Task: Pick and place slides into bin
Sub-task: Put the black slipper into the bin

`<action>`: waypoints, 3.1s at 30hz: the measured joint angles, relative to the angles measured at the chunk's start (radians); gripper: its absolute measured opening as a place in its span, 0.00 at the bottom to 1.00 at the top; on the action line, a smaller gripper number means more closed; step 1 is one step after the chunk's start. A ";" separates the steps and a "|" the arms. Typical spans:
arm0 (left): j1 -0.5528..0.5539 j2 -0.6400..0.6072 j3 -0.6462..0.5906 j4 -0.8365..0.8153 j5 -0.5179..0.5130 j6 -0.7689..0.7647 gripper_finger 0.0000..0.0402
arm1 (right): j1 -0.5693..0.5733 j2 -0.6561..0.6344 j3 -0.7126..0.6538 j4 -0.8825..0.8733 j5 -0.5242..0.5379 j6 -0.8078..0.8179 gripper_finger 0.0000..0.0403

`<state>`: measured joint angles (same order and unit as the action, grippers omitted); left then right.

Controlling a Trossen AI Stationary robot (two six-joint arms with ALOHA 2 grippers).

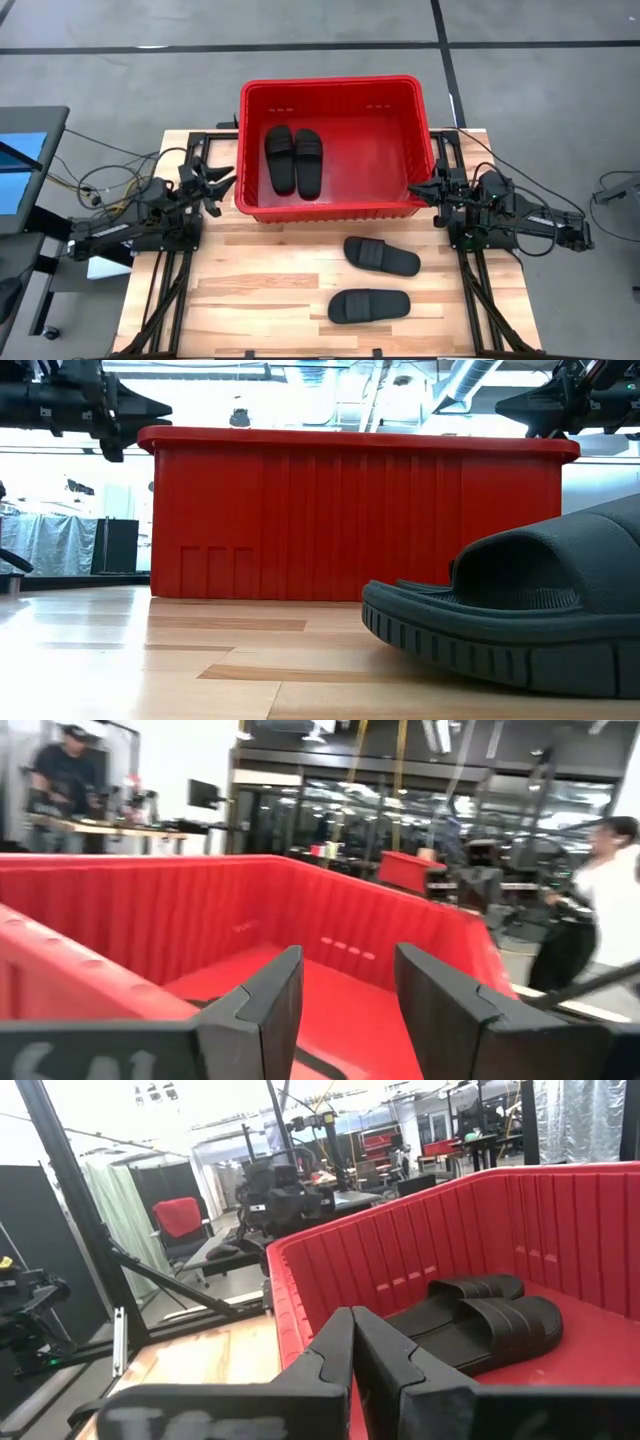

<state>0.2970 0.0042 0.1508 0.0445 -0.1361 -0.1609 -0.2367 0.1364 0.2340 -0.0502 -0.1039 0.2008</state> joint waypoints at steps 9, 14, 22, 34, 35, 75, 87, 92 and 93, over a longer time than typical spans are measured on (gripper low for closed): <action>0.000 -0.002 -0.005 -0.010 0.188 -0.031 0.37 | 0.000 0.000 0.000 0.000 0.000 0.000 0.00; 0.000 -0.002 -0.005 -0.044 0.354 -0.015 0.37 | 0.000 0.000 0.000 0.000 0.000 0.000 0.00; 0.000 -0.002 -0.005 -0.121 0.588 -0.063 0.37 | 0.000 0.000 0.000 0.000 0.000 0.000 0.00; -0.001 -0.003 -0.004 -0.154 0.541 -0.042 0.37 | 0.000 0.000 0.000 0.000 0.000 0.000 0.00; -0.001 -0.003 -0.003 -0.155 0.533 -0.039 0.37 | 0.000 0.000 0.000 0.000 0.000 0.000 0.00; -0.627 0.002 -0.140 -0.004 0.088 -0.071 0.37 | 0.000 0.000 0.000 0.000 0.000 0.000 0.00; -0.628 0.002 -0.141 -0.012 0.131 -0.066 0.37 | 0.000 0.000 0.000 0.000 0.000 0.000 0.00; -0.628 0.002 -0.141 -0.012 0.131 -0.066 0.37 | 0.000 0.000 0.000 0.000 0.000 0.000 0.00; -0.628 0.002 -0.141 -0.012 0.131 -0.063 0.37 | 0.000 0.000 0.000 0.000 0.000 0.000 0.00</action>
<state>-0.3309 0.0059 0.0097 0.0326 -0.0049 -0.2239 -0.2366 0.1361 0.2340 -0.0502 -0.1043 0.2012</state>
